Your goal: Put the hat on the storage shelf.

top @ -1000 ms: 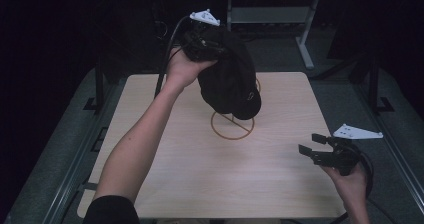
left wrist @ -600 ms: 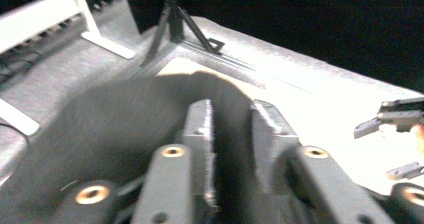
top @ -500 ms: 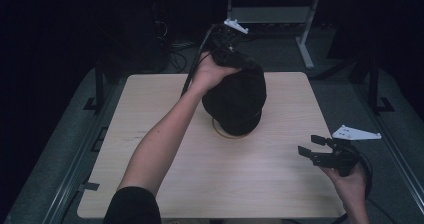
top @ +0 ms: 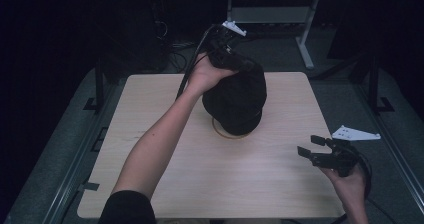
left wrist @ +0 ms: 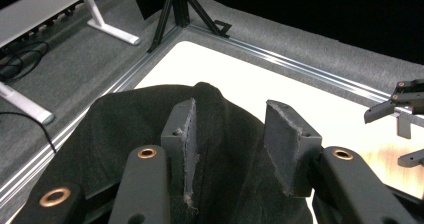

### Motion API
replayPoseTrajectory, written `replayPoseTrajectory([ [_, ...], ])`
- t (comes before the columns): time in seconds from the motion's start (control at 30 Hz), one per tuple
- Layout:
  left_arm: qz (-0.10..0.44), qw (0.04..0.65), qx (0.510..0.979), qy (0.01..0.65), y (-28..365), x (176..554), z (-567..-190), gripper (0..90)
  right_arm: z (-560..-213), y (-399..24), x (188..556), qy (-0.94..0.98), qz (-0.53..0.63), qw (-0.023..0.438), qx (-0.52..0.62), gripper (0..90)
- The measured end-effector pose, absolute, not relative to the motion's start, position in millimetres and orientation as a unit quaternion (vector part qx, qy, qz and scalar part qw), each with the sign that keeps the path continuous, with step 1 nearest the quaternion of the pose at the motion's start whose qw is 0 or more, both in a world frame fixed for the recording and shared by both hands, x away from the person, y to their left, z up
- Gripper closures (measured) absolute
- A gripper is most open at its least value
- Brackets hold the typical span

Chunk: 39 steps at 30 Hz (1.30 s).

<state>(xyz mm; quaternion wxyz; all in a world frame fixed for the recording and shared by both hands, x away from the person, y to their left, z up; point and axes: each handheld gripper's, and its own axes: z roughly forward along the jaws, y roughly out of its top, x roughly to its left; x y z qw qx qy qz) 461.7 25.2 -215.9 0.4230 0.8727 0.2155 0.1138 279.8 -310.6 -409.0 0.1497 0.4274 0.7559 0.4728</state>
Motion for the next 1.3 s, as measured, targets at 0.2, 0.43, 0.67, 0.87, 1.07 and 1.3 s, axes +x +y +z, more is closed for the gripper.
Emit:
replayPoseTrajectory([
  [0.2, 0.116, 0.422, 0.873, 0.215, 30.0, 459.3, -214.5, 53.9, -409.9, -309.6, 280.0, 0.757, 0.47, 0.148, 0.429, 24.7],
  [0.43, 0.117, 0.425, 0.87, 0.223, 40.5, 455.6, -216.9, 51.7, -410.9, -308.9, 280.1, 0.757, 0.47, 0.148, 0.429, 24.7],
  [0.67, 0.113, 0.437, 0.861, 0.233, 54.3, 450.1, -219.7, 49.5, -412.7, -305.5, 280.9, 0.76, 0.465, 0.147, 0.428, 24.6],
  [0.87, 0.116, 0.441, 0.861, 0.227, 64.0, 442.6, -220.4, 48.7, -414.2, -301.4, 281.9, 0.764, 0.461, 0.146, 0.428, 23.9],
  [1.07, 0.116, 0.449, 0.856, 0.231, 77.1, 435.3, -222.0, 48.2, -416.2, -296.9, 282.4, 0.767, 0.458, 0.144, 0.426, 23.4],
  [1.3, 0.114, 0.455, 0.85, 0.242, 95.4, 427.5, -227.0, 47.1, -415.8, -291.7, 282.7, 0.768, 0.46, 0.141, 0.423, 23.4],
])
